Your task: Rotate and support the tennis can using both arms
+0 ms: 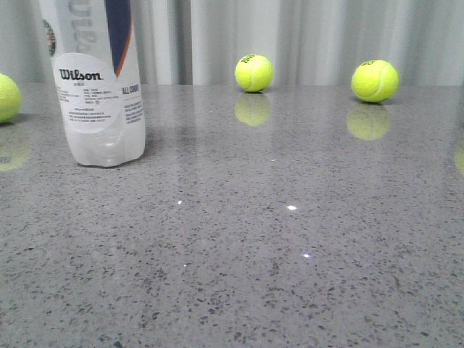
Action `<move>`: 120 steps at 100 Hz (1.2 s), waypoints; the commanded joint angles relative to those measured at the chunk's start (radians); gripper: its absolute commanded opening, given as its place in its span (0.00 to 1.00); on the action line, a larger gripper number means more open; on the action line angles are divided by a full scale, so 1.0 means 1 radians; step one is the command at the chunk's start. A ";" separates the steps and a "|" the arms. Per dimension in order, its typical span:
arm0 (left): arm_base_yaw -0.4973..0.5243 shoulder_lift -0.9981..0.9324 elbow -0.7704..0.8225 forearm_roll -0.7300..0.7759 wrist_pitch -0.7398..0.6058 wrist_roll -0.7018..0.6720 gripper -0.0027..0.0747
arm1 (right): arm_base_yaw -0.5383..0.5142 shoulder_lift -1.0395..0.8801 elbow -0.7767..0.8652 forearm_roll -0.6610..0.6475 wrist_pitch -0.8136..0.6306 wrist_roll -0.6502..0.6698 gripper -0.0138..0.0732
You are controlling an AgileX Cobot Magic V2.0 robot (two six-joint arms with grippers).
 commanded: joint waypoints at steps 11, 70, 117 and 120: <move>-0.006 -0.068 0.017 0.015 -0.081 -0.007 0.01 | -0.007 0.014 -0.023 -0.001 -0.069 -0.012 0.09; 0.329 -0.280 0.386 -0.299 -0.617 0.363 0.01 | -0.007 0.014 -0.023 -0.001 -0.069 -0.012 0.09; 0.511 -0.459 0.562 -0.209 -0.543 0.179 0.01 | -0.007 0.013 -0.023 -0.001 -0.069 -0.012 0.09; 0.512 -0.459 0.562 -0.209 -0.543 0.179 0.01 | -0.007 0.013 -0.023 -0.001 -0.068 -0.012 0.09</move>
